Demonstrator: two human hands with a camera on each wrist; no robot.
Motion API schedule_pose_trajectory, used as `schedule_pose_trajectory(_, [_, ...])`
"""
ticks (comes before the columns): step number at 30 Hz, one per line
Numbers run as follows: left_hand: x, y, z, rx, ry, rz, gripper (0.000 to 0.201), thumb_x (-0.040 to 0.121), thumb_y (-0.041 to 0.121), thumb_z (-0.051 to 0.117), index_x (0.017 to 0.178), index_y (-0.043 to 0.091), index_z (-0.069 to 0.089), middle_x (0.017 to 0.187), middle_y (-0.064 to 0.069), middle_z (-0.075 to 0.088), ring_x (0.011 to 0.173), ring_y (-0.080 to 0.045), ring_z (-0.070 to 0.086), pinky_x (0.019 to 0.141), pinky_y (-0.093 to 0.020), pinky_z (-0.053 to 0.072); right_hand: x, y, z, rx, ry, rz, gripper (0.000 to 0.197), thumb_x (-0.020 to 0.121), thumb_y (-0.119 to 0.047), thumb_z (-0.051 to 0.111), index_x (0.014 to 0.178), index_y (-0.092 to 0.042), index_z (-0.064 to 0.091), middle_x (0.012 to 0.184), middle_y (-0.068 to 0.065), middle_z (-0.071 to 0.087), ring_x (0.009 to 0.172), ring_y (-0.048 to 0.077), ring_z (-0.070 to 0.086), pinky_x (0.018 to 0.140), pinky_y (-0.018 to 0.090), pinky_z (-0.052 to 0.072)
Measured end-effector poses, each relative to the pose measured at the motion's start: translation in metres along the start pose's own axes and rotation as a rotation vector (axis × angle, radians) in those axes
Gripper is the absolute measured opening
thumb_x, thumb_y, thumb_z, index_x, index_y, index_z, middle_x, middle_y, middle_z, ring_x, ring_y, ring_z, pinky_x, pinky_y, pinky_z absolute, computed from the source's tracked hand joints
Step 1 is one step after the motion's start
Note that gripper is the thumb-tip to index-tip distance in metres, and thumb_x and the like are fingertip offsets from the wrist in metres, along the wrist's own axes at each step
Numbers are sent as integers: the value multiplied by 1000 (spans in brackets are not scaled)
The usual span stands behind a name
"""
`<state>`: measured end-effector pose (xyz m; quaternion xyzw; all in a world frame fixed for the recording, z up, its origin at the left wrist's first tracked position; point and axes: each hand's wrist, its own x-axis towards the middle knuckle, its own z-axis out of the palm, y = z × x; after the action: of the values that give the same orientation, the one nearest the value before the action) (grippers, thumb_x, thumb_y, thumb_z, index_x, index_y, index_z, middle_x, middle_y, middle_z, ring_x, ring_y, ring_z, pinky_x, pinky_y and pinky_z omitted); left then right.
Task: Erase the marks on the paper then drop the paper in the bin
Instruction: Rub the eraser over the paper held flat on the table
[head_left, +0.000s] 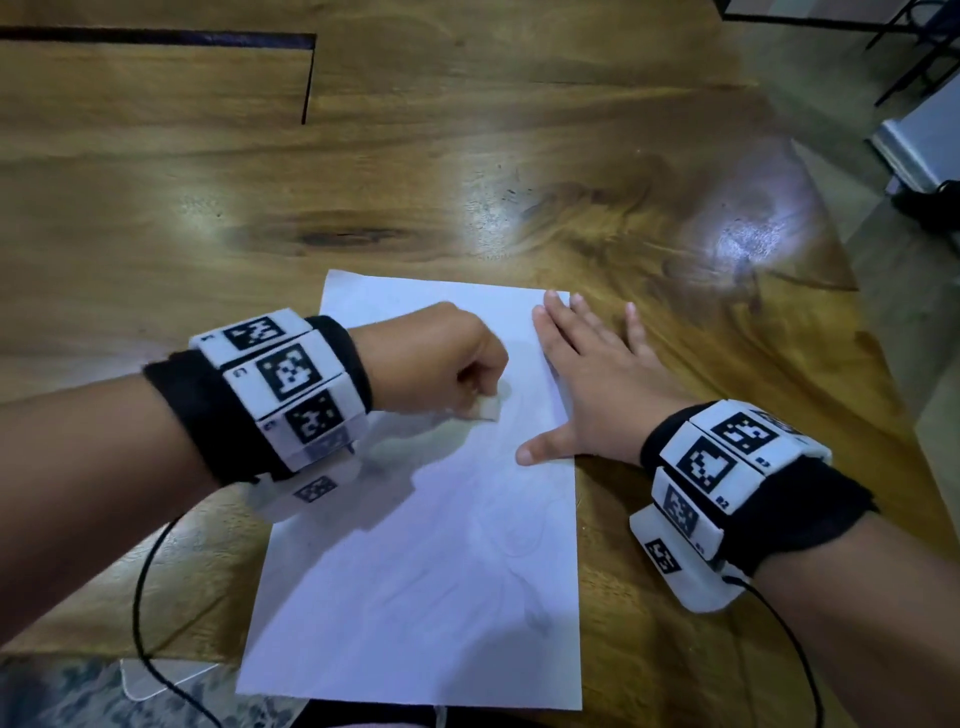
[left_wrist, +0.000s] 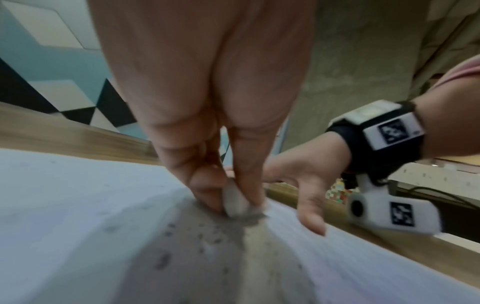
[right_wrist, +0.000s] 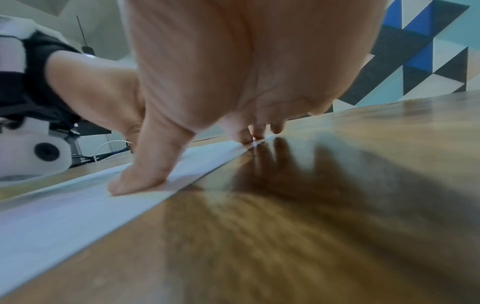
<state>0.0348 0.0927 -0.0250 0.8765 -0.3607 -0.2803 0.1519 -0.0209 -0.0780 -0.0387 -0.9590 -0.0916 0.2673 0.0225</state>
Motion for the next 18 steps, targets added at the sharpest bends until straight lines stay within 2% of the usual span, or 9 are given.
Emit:
schedule_pose_trajectory(2, [2,-4,-5,-16,16,-21,7,74,14,69,79,15,66,72,1,63,64,-13,52,56,-17,37,0,0,0,5,-4,2,132,61,-78,60,148,-17,-19,154,-3,-29,141,14,-28,112,50,-20])
schedule_pose_trajectory(4, [14,-8,-12,-38,190,-70,8,75,14,68,82,12,65,74,0,60,69,-19,52,58,-22,36,-1,0,0,10,-14,8,132,61,-78,59,148,-18,-20,154,-4,-30,140,14,-30,112,51,-20])
schedule_pose_trajectory(6, [25,-10,-16,-31,294,-106,8,77,11,65,85,10,63,75,-1,57,73,-22,53,65,-24,37,0,0,0,4,-19,21,132,60,-79,59,147,-19,-20,154,-5,-30,140,16,-30,112,54,-18])
schedule_pose_trajectory(8, [22,-12,-13,-35,276,-115,7,79,11,63,79,14,57,74,-1,55,73,-23,51,64,-26,39,0,0,1,1,-24,29,133,59,-80,59,147,-20,-20,154,-6,-30,140,19,-31,111,56,-17])
schedule_pose_trajectory(10, [9,-14,-4,-13,202,-60,25,78,13,64,64,24,46,68,1,53,68,-22,47,56,-23,35,1,1,2,9,-20,32,133,58,-80,59,147,-21,-20,154,-7,-29,140,22,-31,111,58,-17])
schedule_pose_trajectory(12, [-9,-11,4,26,32,3,36,76,15,65,56,28,38,64,3,54,60,-16,44,54,-17,32,1,2,3,14,-16,34,133,57,-80,60,147,-22,-19,154,-8,-29,140,23,-32,110,60,-16])
schedule_pose_trajectory(14, [-16,-8,4,57,-124,16,33,75,14,66,57,28,41,61,8,52,56,-4,44,55,-15,33,2,2,3,13,-18,35,133,57,-80,60,147,-22,-19,154,-8,-29,140,23,-32,110,61,-16])
schedule_pose_trajectory(16, [-7,-6,-5,67,-99,-5,26,74,12,65,63,28,48,60,9,52,56,-3,45,53,-15,33,2,2,3,10,-19,33,134,57,-80,60,147,-21,-20,154,-8,-29,140,23,-32,109,61,-16])
schedule_pose_trajectory(18, [12,-3,-16,53,67,-31,15,75,11,65,71,23,57,64,5,55,62,-15,50,55,-23,32,2,2,3,7,-23,32,134,57,-81,59,147,-21,-20,154,-8,-29,140,22,-32,109,62,-16])
